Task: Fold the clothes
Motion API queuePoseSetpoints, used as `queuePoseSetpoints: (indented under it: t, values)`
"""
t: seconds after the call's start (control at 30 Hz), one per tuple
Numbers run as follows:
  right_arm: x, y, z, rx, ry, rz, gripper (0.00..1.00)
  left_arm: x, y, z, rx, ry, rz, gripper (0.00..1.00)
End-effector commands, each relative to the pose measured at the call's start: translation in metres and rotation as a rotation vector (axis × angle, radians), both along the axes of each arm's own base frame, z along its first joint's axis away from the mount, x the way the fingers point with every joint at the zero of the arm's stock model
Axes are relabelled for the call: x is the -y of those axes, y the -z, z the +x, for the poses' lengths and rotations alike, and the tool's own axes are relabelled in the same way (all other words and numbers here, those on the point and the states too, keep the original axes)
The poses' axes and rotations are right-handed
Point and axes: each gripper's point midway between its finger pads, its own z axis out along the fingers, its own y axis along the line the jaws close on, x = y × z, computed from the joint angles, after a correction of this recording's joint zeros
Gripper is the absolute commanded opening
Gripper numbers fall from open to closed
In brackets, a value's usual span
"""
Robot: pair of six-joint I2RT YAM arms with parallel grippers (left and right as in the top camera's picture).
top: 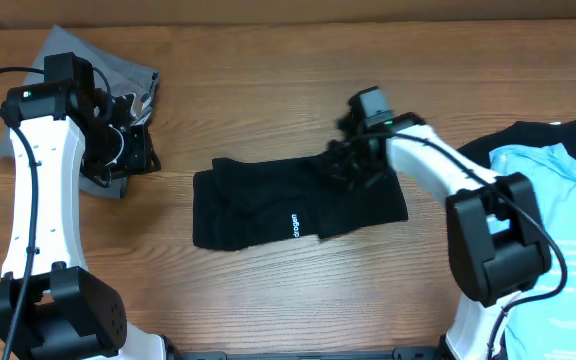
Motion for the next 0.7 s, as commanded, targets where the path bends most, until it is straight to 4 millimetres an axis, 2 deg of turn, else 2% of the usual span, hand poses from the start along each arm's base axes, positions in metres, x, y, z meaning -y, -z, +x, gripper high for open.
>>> queuePoseSetpoints:
  t: [0.0,0.1,0.17,0.27,0.33,0.43,0.57,0.67]
  values:
    - [-0.060,-0.048,-0.015,0.126,-0.253,0.256,0.04,-0.002,-0.012,0.003,0.044,0.011,0.002,0.40]
    - [-0.056,-0.061,-0.009,0.182,-0.239,0.207,0.04,-0.002,-0.009,0.000,0.027,0.011,-0.002,0.49]
    - [-0.041,-0.067,-0.002,0.215,-0.202,0.136,0.04,0.000,-0.003,-0.005,0.006,0.011,-0.010,0.56]
    - [-0.013,-0.079,0.004,0.240,-0.139,0.034,0.04,0.007,0.013,-0.011,-0.028,0.013,-0.052,0.61]
    - [0.013,-0.089,0.005,0.247,-0.086,-0.039,0.04,0.023,0.029,-0.012,-0.029,0.020,-0.148,0.67]
    - [0.034,-0.097,-0.001,0.227,-0.047,-0.075,0.04,0.048,0.052,-0.008,0.010,0.042,-0.278,0.75]
    - [0.049,-0.095,-0.010,0.169,-0.022,-0.095,0.04,0.078,0.079,-0.003,0.086,0.102,-0.395,1.00]
    - [0.054,-0.093,-0.015,0.138,-0.018,-0.105,0.04,0.091,0.100,-0.006,0.111,0.149,-0.385,1.00]
